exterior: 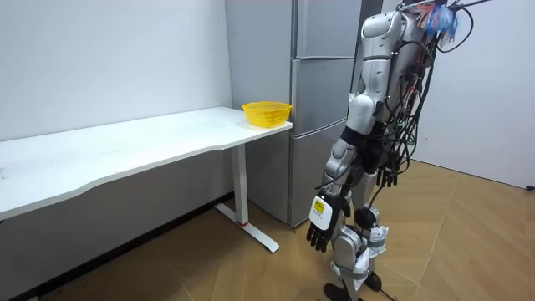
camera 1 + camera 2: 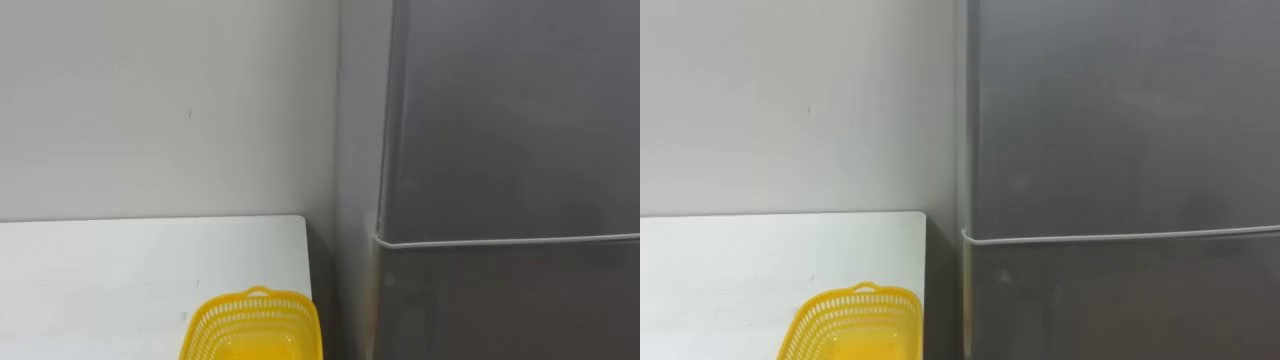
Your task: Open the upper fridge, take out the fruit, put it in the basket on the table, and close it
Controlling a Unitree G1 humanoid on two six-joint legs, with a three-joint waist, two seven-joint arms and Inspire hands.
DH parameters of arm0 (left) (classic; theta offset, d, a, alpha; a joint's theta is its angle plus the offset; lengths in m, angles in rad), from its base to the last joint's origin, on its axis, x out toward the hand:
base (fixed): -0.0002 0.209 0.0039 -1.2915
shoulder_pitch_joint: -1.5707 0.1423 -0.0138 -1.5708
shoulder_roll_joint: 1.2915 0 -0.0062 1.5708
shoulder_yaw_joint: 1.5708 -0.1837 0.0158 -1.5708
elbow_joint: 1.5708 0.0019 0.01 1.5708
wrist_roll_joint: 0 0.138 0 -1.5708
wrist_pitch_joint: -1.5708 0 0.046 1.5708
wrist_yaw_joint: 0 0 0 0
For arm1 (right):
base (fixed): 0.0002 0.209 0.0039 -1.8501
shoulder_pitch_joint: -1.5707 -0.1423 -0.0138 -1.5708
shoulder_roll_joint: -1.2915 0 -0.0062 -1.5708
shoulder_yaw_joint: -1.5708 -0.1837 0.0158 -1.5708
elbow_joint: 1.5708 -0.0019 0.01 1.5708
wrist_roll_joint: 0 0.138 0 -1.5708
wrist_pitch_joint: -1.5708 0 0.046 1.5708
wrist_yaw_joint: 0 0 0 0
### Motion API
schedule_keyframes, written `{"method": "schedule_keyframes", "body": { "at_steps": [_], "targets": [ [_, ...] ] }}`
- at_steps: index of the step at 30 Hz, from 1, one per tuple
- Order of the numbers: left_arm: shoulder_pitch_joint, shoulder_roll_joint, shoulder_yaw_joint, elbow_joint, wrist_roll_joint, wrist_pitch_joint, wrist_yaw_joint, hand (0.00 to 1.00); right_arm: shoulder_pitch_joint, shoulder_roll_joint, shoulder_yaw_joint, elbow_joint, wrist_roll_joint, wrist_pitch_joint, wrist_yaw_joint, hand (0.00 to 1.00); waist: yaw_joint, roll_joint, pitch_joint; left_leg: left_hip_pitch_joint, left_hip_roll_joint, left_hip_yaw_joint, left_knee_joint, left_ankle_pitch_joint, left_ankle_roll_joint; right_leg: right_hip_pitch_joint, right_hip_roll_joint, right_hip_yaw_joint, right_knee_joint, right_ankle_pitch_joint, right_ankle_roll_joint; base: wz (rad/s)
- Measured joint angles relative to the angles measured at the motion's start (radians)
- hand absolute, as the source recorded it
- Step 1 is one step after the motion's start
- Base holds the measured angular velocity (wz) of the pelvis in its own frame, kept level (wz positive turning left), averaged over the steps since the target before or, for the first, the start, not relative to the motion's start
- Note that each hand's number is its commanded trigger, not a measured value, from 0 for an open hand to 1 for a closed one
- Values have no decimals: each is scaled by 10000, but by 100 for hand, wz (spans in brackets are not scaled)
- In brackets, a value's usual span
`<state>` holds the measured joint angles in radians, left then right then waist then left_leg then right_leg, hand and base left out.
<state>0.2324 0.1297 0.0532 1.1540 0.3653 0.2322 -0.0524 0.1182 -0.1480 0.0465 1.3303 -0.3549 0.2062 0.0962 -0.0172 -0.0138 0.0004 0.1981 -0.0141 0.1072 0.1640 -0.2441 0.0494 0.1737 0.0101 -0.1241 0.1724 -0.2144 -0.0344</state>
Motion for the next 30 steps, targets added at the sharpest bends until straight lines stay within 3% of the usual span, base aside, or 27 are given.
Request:
{"method": "schedule_keyframes", "body": {
  "at_steps": [22, 30],
  "targets": [
    [-2, -3, 3, 2, -24, 21, 37, 0, 19, 1, 9, -3, 13, 15, -231, 0, -6, 4, -2, 5, -1, 0, -2, 0, 0, 10, 1, 6, 0, 0, 0, 0],
    [44, -51, 275, -19, -1416, -11, 590, 0, 42, 51, -104, -54, 31, 22, -289, 0, -34, 5, -4, -92, -7, -42, 33, -5, 3, -22, -45, -151, -18, -6, 5, 2]
  ]
}}
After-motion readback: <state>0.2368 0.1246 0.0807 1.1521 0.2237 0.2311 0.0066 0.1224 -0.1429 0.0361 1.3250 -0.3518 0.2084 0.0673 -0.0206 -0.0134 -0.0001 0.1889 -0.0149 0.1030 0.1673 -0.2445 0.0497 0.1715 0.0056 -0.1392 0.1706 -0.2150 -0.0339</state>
